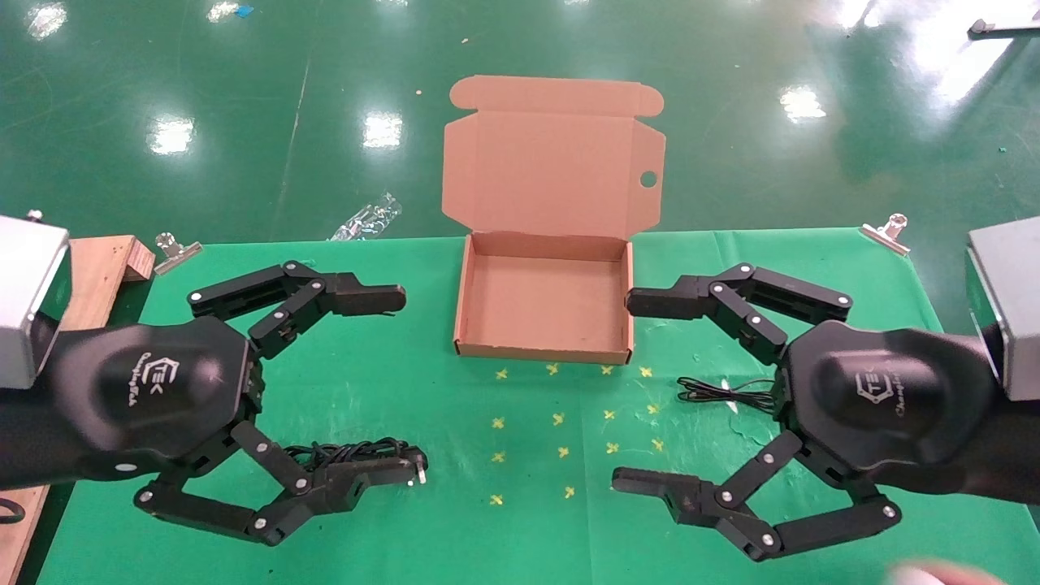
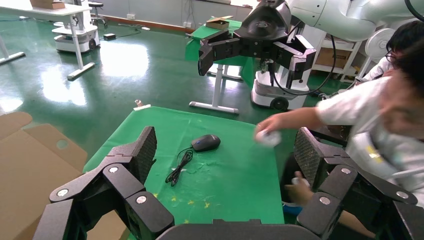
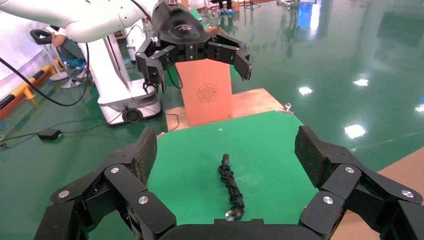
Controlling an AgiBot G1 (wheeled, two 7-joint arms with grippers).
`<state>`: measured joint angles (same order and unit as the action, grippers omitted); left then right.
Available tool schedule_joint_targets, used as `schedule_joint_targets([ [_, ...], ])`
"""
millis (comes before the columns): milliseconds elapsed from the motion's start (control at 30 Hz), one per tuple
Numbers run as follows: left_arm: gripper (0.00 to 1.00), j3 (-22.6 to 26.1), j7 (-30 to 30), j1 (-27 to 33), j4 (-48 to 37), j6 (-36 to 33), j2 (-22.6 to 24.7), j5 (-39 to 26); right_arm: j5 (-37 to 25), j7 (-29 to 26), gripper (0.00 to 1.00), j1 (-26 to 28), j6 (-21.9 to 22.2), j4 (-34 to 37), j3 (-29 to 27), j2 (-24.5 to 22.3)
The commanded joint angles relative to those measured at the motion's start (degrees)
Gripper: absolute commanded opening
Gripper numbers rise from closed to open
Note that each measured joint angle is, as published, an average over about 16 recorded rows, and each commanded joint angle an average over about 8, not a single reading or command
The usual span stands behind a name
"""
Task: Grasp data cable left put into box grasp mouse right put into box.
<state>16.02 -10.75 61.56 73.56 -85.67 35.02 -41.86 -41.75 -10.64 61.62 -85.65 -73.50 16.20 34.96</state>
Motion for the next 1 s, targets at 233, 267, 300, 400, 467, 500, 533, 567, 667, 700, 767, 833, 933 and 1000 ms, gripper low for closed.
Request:
schedule_joint_targets([
  [233, 1.0, 0.0, 0.0, 0.0, 0.0, 0.0, 0.0, 0.0, 0.0, 0.0, 1.0, 0.0, 0.0, 0.0, 0.0, 0.0],
  [267, 1.0, 0.0, 0.0, 0.0, 0.0, 0.0, 0.0, 0.0, 0.0, 0.0, 1.0, 0.0, 0.0, 0.0, 0.0, 0.0],
  [300, 1.0, 0.0, 0.0, 0.0, 0.0, 0.0, 0.0, 0.0, 0.0, 0.0, 1.0, 0.0, 0.0, 0.0, 0.0, 0.0],
  [400, 1.0, 0.0, 0.0, 0.0, 0.0, 0.0, 0.0, 0.0, 0.0, 0.0, 1.0, 0.0, 0.0, 0.0, 0.0, 0.0],
  [467, 1.0, 0.0, 0.0, 0.0, 0.0, 0.0, 0.0, 0.0, 0.0, 0.0, 1.0, 0.0, 0.0, 0.0, 0.0, 0.0],
  [500, 1.0, 0.0, 0.0, 0.0, 0.0, 0.0, 0.0, 0.0, 0.0, 0.0, 1.0, 0.0, 0.0, 0.0, 0.0, 0.0],
  [533, 1.0, 0.0, 0.0, 0.0, 0.0, 0.0, 0.0, 0.0, 0.0, 0.0, 1.0, 0.0, 0.0, 0.0, 0.0, 0.0],
  [567, 1.0, 0.0, 0.0, 0.0, 0.0, 0.0, 0.0, 0.0, 0.0, 0.0, 1.0, 0.0, 0.0, 0.0, 0.0, 0.0],
  [667, 1.0, 0.0, 0.0, 0.0, 0.0, 0.0, 0.0, 0.0, 0.0, 0.0, 1.0, 0.0, 0.0, 0.0, 0.0, 0.0],
  [700, 1.0, 0.0, 0.0, 0.0, 0.0, 0.0, 0.0, 0.0, 0.01, 0.0, 1.0, -0.01, -0.01, -0.01, -0.01, -0.01],
  [767, 1.0, 0.0, 0.0, 0.0, 0.0, 0.0, 0.0, 0.0, -0.04, 0.01, 1.0, 0.0, -0.02, -0.02, 0.0, -0.03],
  [833, 1.0, 0.03, 0.17, 0.12, 0.21, 0.0, -0.25, -0.47, -0.51, 0.1, 1.0, 0.09, -0.11, -0.22, 0.11, -0.28],
  [933, 1.0, 0.57, 0.85, 1.16, 1.54, -0.35, -1.27, -3.19, -3.88, -0.08, 1.0, 0.89, -0.27, -1.3, 0.91, -1.86],
  [1000, 1.0, 1.46, 1.57, 2.57, 2.54, -0.93, -2.1, -6.46, -7.9, -0.62, 1.0, 1.94, -0.24, -2.19, 1.92, -3.51],
])
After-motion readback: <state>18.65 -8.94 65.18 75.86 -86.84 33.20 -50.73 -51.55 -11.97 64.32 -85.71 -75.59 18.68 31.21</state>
